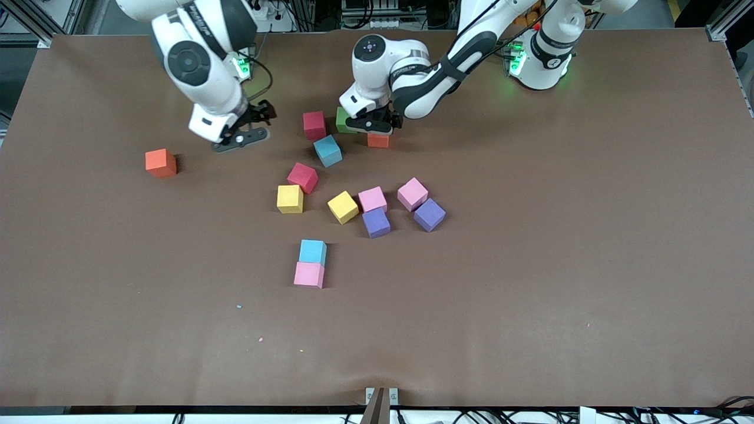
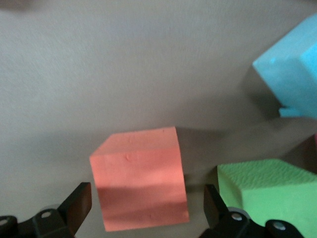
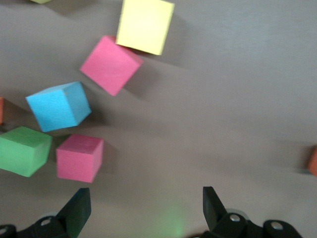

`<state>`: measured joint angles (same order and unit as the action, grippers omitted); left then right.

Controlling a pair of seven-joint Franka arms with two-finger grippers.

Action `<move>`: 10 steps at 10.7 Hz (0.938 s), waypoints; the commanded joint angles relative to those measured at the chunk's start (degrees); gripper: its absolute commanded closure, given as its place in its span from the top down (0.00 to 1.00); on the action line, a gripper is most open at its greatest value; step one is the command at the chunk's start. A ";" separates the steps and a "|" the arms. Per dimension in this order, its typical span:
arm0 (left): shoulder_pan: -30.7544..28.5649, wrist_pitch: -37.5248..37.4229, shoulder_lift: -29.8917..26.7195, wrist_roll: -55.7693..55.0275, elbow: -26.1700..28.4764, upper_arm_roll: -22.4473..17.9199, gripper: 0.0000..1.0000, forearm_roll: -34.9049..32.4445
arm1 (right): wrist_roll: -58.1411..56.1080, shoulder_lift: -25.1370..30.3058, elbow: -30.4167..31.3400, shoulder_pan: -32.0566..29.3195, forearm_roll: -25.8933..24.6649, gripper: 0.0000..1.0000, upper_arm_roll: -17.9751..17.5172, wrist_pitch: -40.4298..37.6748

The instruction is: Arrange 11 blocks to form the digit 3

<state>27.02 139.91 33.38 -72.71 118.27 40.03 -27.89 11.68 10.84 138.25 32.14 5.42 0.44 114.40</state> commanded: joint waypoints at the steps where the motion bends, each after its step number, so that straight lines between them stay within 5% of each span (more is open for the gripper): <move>1: -0.74 1.24 -1.83 -0.06 2.22 0.22 1.00 0.56 | 5.35 1.38 5.26 5.28 1.35 1.00 0.35 6.16; 3: -0.83 1.33 -1.74 -0.06 2.40 0.22 0.90 0.56 | 10.62 0.68 8.33 10.28 1.35 1.00 0.35 11.61; 5: -1.00 1.24 -1.74 -0.06 2.05 0.22 0.44 0.56 | 15.98 -1.33 11.15 14.68 1.35 1.00 0.35 17.93; 10: -1.00 1.24 -1.48 2.99 1.17 0.22 0.41 0.21 | 26.46 -13.02 11.34 22.25 1.35 1.00 0.43 31.22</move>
<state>26.48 140.48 33.06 -71.83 118.97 40.06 -27.89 36.73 1.19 149.78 53.09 5.95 0.40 142.97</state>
